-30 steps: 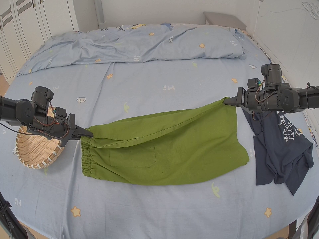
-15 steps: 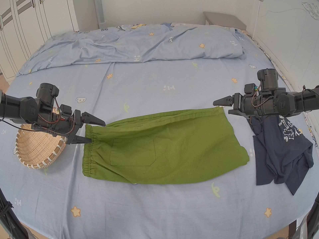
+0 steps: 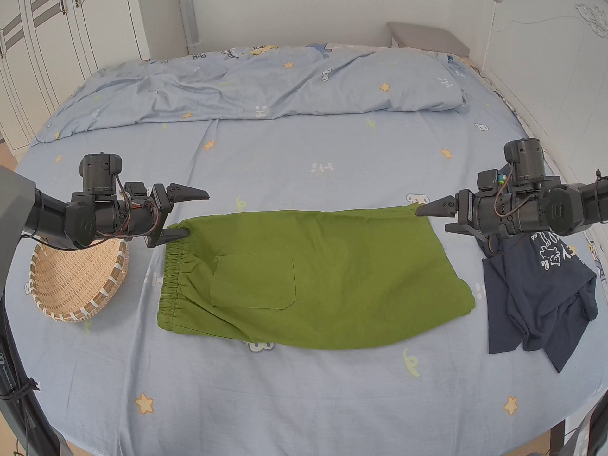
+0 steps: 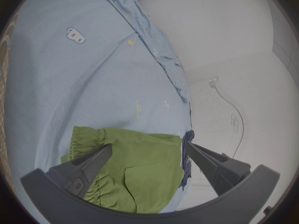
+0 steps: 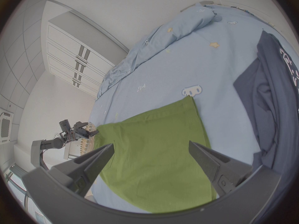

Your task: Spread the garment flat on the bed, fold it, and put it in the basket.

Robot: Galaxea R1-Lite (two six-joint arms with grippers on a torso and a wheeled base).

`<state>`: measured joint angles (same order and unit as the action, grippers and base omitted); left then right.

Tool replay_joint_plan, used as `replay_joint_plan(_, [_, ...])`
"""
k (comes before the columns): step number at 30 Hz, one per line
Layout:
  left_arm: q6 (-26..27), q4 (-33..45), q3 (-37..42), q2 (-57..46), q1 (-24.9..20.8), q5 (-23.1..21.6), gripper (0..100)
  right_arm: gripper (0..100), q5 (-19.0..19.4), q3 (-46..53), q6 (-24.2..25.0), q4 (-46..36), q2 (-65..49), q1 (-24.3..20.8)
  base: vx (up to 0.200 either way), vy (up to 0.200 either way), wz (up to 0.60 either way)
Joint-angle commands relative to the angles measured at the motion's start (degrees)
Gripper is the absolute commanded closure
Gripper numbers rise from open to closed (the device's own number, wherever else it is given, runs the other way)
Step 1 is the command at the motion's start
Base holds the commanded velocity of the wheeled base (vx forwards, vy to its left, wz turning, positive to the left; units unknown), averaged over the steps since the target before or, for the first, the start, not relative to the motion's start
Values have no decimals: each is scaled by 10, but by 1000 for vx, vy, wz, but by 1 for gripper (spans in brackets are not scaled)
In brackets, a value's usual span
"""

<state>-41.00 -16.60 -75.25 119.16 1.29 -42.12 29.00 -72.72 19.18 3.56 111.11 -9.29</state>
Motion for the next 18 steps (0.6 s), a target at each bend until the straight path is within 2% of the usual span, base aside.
replay_joint_plan(1, [-22, -30, 25, 23, 6, 8, 0, 0, -1, 76, 0, 7, -84, -1, 0, 0, 0])
replay_joint_plan(4, [-15, -33, 56, -17, 3, 3, 0, 0, 0, 106, 2, 27, -105, -4, 0, 0, 0])
replay_joint_plan(9, [34, -41, 156, -139, -1, 0, 0, 0, 2, 159, 6, 86, -147, -5, 0, 0, 0])
replay_joint_plan(13, [37, -41, 223, -199, -1, 1, 0, 0, 4, 169, 6, 86, -171, 1, 0, 0, 0])
replay_joint_plan(15, [40, -42, 289, -238, -1, 5, 0, 0, 4, 172, 6, 83, -184, 3, 0, 0, 0])
replay_joint_plan(17, [40, -42, 293, -240, -1, 5, 0, 0, 4, 172, 6, 83, -184, 3, 0, 0, 0])
replay_joint_plan(18, [45, -47, 336, -249, 3, 6, 0, 0, 4, 176, 6, 81, -193, -1, 0, 0, 0])
